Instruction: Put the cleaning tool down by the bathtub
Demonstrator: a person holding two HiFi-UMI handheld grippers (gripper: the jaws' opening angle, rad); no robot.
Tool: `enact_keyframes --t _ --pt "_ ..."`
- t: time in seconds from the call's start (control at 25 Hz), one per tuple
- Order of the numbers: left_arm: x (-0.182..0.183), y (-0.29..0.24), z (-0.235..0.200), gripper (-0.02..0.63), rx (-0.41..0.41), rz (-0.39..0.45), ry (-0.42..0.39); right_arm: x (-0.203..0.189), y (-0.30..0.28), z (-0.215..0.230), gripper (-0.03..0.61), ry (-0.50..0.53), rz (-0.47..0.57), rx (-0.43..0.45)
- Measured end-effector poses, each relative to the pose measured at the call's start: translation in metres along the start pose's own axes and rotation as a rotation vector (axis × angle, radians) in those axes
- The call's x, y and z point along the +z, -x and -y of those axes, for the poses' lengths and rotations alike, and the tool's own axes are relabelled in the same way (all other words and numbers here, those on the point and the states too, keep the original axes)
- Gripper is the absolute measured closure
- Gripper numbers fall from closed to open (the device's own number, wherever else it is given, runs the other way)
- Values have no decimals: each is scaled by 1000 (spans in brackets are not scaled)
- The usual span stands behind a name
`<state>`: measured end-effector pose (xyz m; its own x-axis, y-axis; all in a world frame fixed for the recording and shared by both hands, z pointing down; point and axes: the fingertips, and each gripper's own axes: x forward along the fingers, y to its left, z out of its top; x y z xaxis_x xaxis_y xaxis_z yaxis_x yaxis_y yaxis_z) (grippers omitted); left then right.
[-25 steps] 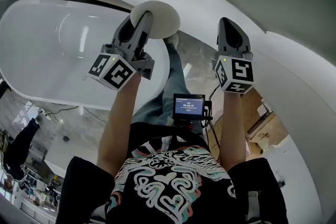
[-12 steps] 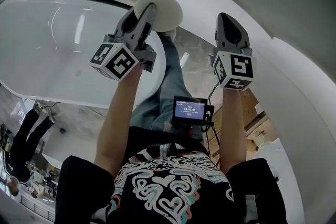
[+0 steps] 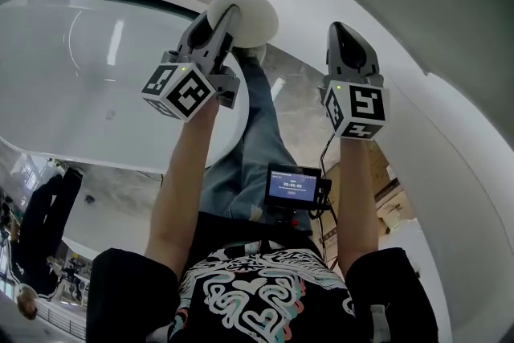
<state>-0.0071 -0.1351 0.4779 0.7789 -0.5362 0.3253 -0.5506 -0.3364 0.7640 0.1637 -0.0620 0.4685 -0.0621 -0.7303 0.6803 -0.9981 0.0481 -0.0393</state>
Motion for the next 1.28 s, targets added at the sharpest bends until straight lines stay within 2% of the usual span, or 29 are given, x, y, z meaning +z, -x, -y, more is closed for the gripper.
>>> enact_keyframes --t 0.88,1.28 --pt "-54 -49 -56 485 47 -66 46 -54 -55 5 551 -2 -60 37" --pt "-74 -72 -74 485 86 -102 78 -64 -71 9 551 12 -77 54"
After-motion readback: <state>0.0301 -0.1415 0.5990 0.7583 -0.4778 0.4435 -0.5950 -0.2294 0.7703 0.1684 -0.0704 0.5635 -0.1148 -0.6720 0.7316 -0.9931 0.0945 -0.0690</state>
